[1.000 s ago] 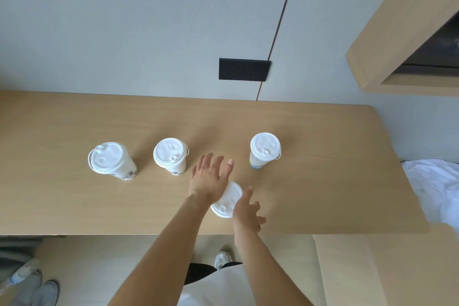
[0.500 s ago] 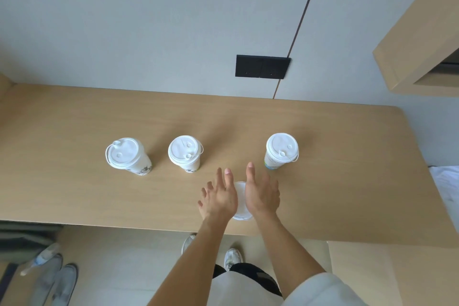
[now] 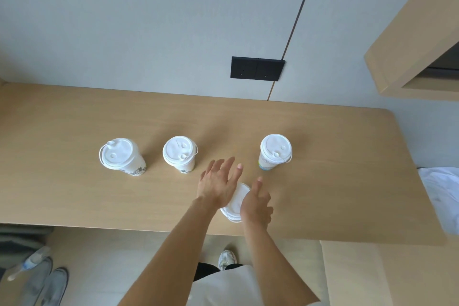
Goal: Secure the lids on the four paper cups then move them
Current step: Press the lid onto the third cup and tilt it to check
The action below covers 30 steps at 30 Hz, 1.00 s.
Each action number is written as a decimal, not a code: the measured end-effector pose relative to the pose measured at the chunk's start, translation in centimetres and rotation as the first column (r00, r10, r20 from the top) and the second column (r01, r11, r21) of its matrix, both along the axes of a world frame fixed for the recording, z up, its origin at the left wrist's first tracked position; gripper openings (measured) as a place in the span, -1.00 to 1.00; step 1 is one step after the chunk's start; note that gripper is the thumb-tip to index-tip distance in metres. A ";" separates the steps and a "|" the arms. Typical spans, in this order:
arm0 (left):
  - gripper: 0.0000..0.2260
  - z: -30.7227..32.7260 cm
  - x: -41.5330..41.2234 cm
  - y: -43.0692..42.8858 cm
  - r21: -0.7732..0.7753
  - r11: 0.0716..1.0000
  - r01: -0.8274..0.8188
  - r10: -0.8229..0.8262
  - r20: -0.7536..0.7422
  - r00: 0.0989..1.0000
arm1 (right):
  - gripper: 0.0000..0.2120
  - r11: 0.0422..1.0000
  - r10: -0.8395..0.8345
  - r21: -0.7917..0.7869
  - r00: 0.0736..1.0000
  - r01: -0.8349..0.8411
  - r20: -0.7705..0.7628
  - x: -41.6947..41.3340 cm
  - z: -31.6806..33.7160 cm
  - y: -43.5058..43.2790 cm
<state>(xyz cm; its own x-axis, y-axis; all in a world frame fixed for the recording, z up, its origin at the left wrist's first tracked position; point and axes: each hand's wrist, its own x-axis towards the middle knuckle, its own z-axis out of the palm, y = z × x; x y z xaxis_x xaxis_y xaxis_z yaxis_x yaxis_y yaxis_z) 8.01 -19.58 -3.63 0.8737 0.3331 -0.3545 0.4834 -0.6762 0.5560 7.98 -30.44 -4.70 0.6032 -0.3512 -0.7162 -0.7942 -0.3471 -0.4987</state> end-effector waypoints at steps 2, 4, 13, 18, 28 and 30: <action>-0.33 0.7 0.6 0.0 0.080 0.995 0.068 -0.073 0.069 0.995 | -0.16 0.998 -0.063 0.017 0.997 0.064 -0.051 0.0 0.2 -0.4; -0.36 1.4 0.7 0.0 0.091 0.995 0.049 -0.060 0.121 0.991 | -0.13 0.998 -0.063 0.021 0.996 0.064 -0.059 0.2 0.4 -0.9; -0.27 0.4 -2.3 -2.8 0.024 0.953 -0.301 0.300 -0.184 0.936 | -0.30 0.956 0.289 -0.008 0.930 -0.295 0.228 2.9 0.9 0.0; -0.37 -0.1 -2.1 -3.4 -0.017 0.914 -0.406 0.396 -0.194 0.898 | -0.16 0.925 0.380 -0.109 0.881 -0.364 0.281 2.9 0.9 0.8; -0.24 0.0 -1.4 -2.5 -0.018 0.968 -0.250 0.248 -0.070 0.966 | -0.39 0.974 0.225 -0.087 0.911 -0.208 0.344 1.9 -0.3 0.7; -0.22 0.1 -0.7 -1.4 0.052 0.993 -0.103 0.103 -0.007 0.995 | -0.37 0.997 0.072 0.011 0.967 -0.078 0.246 1.2 0.1 0.8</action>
<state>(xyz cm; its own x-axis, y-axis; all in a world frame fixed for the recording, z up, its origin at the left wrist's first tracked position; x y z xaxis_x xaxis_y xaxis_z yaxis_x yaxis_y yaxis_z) 7.32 -21.00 -3.56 0.8304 0.4391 -0.3430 0.5572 -0.6501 0.5166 9.16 -29.61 -4.57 0.7852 -0.2850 -0.5498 -0.6190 -0.3888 -0.6824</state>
